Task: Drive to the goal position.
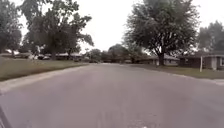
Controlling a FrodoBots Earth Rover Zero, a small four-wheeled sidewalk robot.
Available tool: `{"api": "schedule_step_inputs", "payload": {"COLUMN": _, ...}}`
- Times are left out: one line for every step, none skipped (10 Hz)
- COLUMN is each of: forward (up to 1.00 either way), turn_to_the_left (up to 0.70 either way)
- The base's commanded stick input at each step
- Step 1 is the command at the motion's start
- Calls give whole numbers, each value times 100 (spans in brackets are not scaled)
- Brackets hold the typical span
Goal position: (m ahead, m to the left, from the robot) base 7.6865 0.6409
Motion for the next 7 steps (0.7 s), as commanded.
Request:
{"api": "schedule_step_inputs", "payload": {"forward": 70, "turn_to_the_left": 0}}
{"api": "schedule_step_inputs", "payload": {"forward": 70, "turn_to_the_left": 0}}
{"api": "schedule_step_inputs", "payload": {"forward": 70, "turn_to_the_left": 0}}
{"api": "schedule_step_inputs", "payload": {"forward": 70, "turn_to_the_left": 0}}
{"api": "schedule_step_inputs", "payload": {"forward": 70, "turn_to_the_left": 0}}
{"api": "schedule_step_inputs", "payload": {"forward": 70, "turn_to_the_left": 0}}
{"api": "schedule_step_inputs", "payload": {"forward": 70, "turn_to_the_left": 0}}
